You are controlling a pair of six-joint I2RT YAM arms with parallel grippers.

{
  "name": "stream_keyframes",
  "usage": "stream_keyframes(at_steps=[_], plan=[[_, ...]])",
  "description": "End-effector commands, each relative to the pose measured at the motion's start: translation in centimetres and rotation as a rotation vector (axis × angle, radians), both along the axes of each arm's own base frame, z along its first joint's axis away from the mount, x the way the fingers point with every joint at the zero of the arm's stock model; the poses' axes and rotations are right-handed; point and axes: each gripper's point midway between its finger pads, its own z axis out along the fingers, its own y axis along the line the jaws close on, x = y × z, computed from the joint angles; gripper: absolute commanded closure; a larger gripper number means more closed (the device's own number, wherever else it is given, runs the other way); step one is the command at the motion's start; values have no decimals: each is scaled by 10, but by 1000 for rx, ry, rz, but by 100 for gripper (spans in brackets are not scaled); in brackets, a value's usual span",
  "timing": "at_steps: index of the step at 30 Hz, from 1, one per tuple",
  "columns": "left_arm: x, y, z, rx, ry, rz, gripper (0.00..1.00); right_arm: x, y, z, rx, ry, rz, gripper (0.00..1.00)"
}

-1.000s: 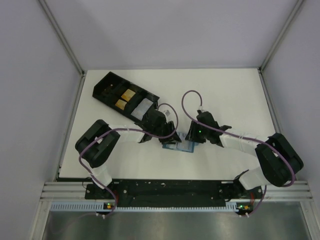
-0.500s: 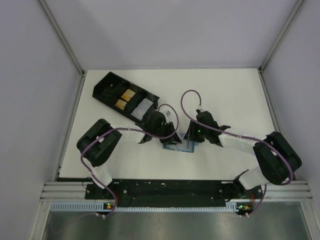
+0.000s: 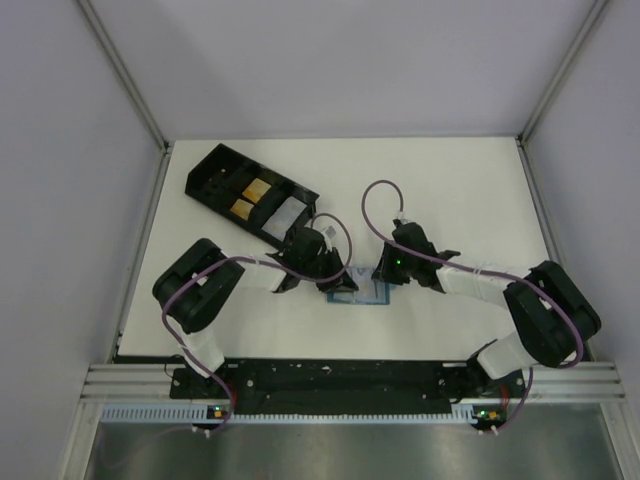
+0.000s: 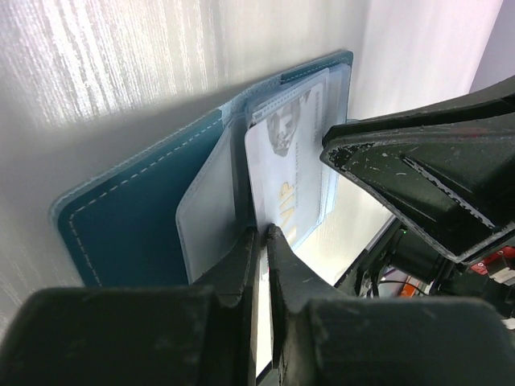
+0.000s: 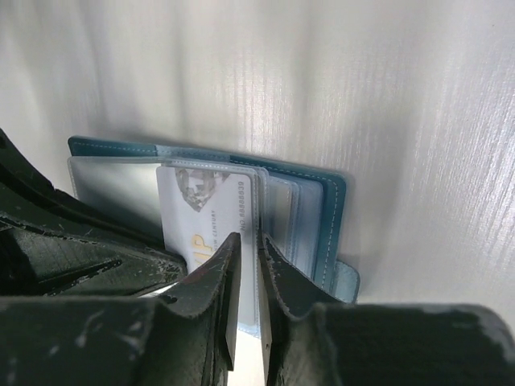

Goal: Take the credit cards out of the card holder
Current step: Remove the credit card from the card holder.

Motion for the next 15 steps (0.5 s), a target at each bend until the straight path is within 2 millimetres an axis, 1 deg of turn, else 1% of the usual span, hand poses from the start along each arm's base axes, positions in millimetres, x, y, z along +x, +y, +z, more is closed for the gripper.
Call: stream_keyframes(at_steps=[1, 4, 8, 9, 13, 15], plan=[[3, 3, 7, -30, -28, 13, 93, -14, -16, -27, -85, 75, -8, 89], [1, 7, 5, -26, -24, 18, 93, -14, -22, -30, -116, 80, -15, 93], [-1, 10, 2, -23, -15, 22, 95, -13, -24, -29, -137, 76, -14, 100], [-1, 11, 0, -21, -12, 24, 97, -12, -24, -28, -142, 73, -13, 100], [-2, 14, 0, -17, -15, 27, 97, -11, -25, -26, -153, 69, -4, 100], [-1, 13, 1, -19, -16, 26, 97, -10, -20, -18, -126, 52, 18, 100]])
